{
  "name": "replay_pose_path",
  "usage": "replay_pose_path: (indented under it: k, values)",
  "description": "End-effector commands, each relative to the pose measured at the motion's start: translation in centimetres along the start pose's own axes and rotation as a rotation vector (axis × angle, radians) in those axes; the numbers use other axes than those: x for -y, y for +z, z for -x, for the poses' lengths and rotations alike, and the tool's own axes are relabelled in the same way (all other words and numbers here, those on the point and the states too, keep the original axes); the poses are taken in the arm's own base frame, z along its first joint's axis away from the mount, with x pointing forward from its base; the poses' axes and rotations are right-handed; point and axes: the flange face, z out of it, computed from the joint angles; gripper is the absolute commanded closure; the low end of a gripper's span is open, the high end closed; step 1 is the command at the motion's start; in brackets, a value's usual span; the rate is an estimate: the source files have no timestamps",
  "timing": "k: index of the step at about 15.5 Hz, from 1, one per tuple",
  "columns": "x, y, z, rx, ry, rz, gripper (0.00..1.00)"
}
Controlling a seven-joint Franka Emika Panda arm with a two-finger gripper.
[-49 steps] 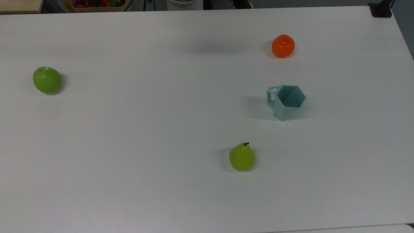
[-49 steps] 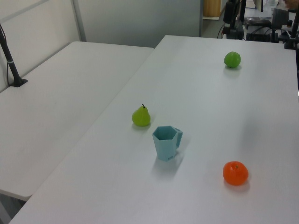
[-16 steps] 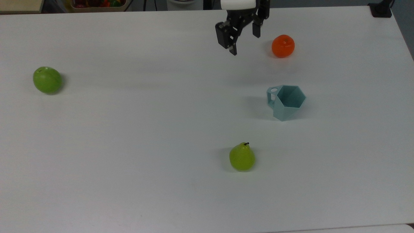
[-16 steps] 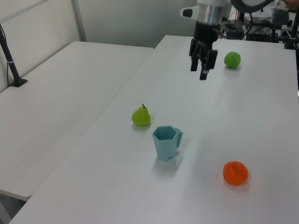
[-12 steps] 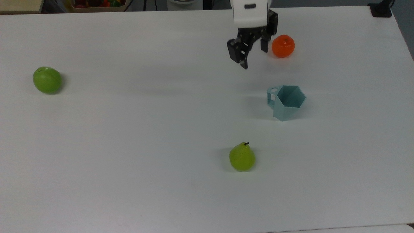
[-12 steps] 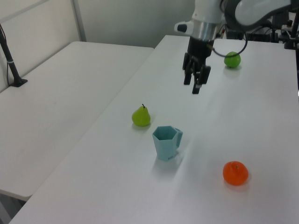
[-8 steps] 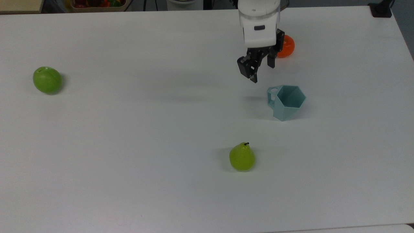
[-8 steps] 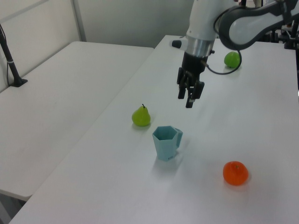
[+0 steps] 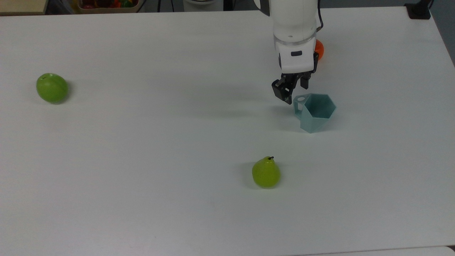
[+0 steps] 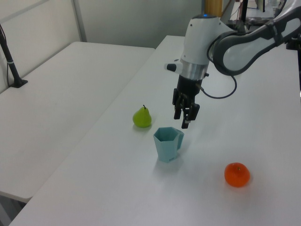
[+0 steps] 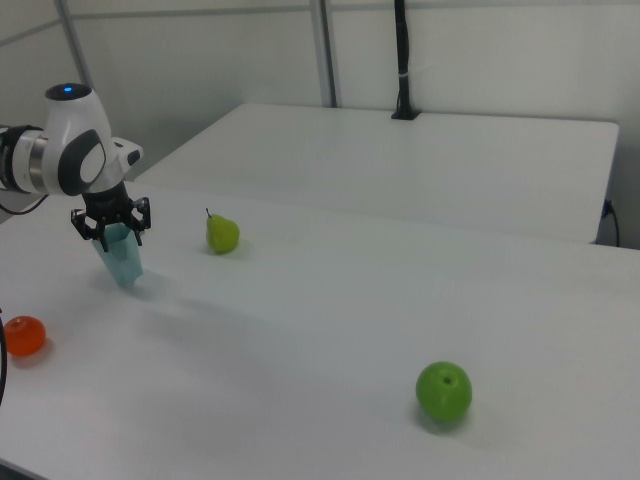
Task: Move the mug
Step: 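Close the gripper on the rim of the light-blue mug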
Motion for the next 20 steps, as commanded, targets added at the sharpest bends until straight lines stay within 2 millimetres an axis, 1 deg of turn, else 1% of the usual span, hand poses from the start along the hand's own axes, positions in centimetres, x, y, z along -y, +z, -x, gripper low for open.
replay_pose_path:
  k: [1,3,4,7,9,10,11,12,16,17,20]
  values:
    - [0.5,2.3,-0.2,0.008,0.01,0.052,0.35]
    - [1.7,3.5,-0.4,0.024,-0.005,0.051,0.35]
    - [1.9,4.1,-0.3,0.032,-0.009,0.05,0.35]
    - [2.0,4.8,-0.1,0.043,-0.013,0.048,0.36]
    - [2.1,5.0,-0.1,0.043,-0.014,0.046,0.41]
    - [2.1,5.1,-0.1,0.045,-0.016,0.046,0.46]
    - [2.1,5.1,-0.1,0.047,-0.017,0.047,0.59]
    - [2.1,5.3,0.0,0.052,-0.018,0.047,0.68]
    - [2.0,5.5,0.2,0.058,-0.017,0.046,0.96]
    - [2.1,5.7,0.4,0.064,-0.017,0.044,1.0]
    - [2.1,5.6,0.6,0.068,-0.015,0.042,1.0]
